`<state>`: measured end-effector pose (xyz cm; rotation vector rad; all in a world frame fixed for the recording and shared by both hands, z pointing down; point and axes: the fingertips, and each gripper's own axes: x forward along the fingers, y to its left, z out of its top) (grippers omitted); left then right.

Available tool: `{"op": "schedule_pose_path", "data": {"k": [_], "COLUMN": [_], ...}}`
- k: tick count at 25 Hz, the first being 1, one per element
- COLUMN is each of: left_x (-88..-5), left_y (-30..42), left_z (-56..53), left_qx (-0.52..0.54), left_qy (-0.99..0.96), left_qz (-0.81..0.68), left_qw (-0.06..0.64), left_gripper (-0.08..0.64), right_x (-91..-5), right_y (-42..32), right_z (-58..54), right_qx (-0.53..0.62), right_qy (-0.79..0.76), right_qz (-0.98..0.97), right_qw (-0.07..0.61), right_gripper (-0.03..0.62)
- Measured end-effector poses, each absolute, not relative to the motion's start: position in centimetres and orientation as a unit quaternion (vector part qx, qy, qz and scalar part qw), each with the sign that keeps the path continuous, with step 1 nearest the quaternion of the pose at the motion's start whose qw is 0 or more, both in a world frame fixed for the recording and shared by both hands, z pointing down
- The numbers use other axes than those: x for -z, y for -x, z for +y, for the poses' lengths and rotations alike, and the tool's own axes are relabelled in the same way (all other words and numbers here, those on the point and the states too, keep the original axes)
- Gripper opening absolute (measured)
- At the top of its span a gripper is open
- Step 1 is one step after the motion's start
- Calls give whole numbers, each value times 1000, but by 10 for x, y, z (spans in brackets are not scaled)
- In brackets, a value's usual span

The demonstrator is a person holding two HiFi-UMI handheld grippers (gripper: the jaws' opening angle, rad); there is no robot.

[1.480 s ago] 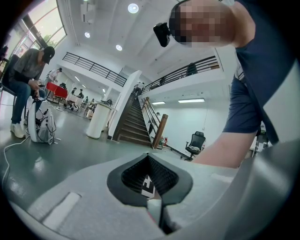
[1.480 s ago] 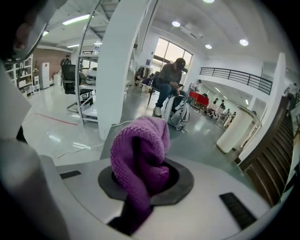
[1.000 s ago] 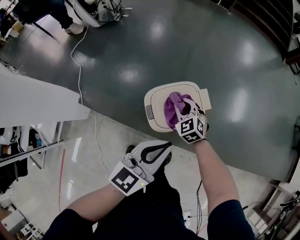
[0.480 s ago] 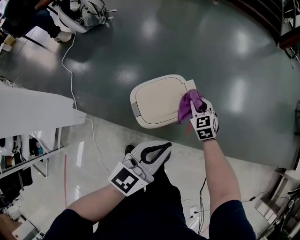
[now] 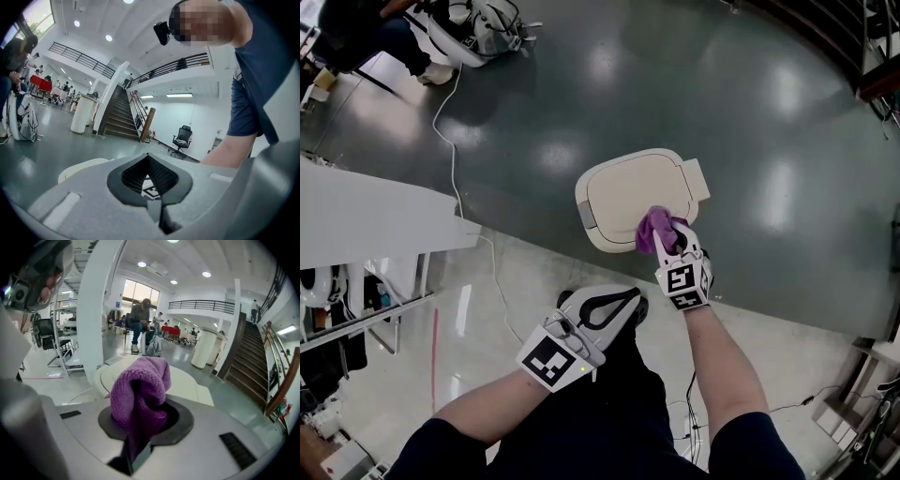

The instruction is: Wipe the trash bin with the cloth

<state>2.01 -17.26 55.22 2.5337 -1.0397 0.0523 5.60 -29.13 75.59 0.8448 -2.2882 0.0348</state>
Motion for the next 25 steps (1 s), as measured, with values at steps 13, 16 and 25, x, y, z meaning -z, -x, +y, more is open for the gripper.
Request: {"op": "schedule_pose_path", "data": {"k": [13,16,25], "left_x": [-507,-495,-440], "left_y": [41,52,46], "left_z": [-123,-108,-87], "left_qx": [-34,-40,-48], "left_qy": [-909,-909,-929], "left_qz": [-387,-384,-344], "left_qw": [152,158,123], "left_gripper": [-2,-2,-3], "right_x": [-755,-729,-588], "right_y": [42,46,8], "right_z": [-207,-196,-163], "right_qx": [-48,-68,-71], "right_qy": [-247,-256,-299], "right_qz": [-889,-892,-907], "right_qw": [381,366,287], "right_gripper": [74,74,74]}}
